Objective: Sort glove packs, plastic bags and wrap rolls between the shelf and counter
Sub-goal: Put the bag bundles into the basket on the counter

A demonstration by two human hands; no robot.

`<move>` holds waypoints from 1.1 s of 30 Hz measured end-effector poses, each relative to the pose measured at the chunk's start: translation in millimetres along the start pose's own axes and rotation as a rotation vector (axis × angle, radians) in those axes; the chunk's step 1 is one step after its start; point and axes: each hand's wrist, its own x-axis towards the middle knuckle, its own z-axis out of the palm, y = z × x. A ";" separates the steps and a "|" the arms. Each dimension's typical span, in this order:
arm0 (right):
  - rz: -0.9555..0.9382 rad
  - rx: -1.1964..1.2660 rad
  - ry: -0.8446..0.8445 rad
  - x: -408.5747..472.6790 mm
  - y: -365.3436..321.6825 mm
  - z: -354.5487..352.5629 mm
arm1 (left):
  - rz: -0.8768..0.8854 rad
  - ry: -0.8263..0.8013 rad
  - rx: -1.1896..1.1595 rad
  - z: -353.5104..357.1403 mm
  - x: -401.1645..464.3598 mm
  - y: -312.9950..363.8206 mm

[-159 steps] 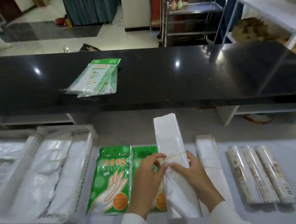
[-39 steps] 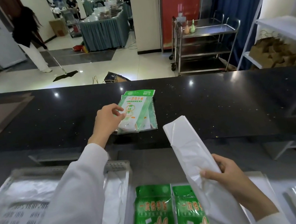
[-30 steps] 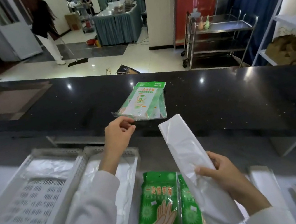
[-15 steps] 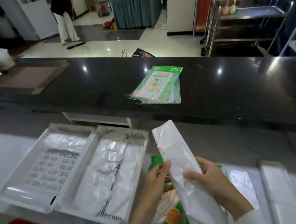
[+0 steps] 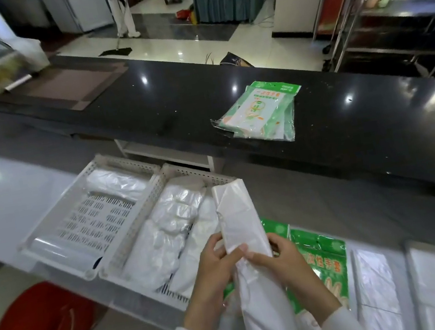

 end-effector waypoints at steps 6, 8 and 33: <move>0.124 0.064 -0.089 16.6 -7.9 27.5 | 0.001 -0.057 0.111 -45.2 25.0 37.8; 0.155 0.075 -0.117 23.3 -13.1 40.0 | 0.007 -0.076 0.136 -61.9 38.1 47.1; 0.274 0.117 0.124 31.4 10.9 -43.7 | 0.036 -0.010 0.593 -102.0 122.5 31.9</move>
